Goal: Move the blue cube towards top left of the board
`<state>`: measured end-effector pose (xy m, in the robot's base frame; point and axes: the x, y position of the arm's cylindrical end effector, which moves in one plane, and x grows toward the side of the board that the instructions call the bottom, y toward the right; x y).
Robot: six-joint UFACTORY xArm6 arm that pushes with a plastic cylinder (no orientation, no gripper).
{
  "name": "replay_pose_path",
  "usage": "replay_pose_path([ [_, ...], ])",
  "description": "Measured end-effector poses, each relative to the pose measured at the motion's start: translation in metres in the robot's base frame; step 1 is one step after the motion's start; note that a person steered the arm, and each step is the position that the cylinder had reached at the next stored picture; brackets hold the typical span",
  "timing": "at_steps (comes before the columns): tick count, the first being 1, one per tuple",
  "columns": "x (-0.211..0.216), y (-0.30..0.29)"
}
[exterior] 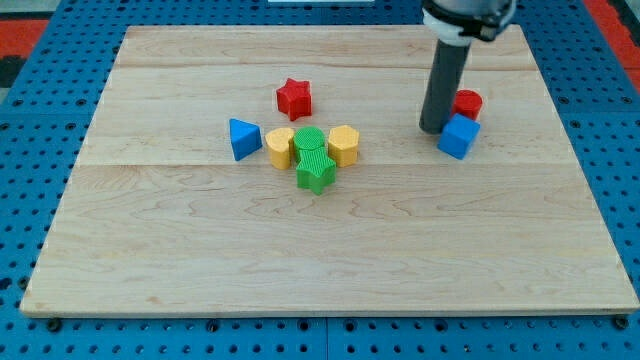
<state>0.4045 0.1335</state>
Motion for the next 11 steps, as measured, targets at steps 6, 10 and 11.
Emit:
replay_pose_path([
  [6, -0.003, -0.102],
  [10, -0.097, -0.184],
  [11, -0.115, -0.167],
])
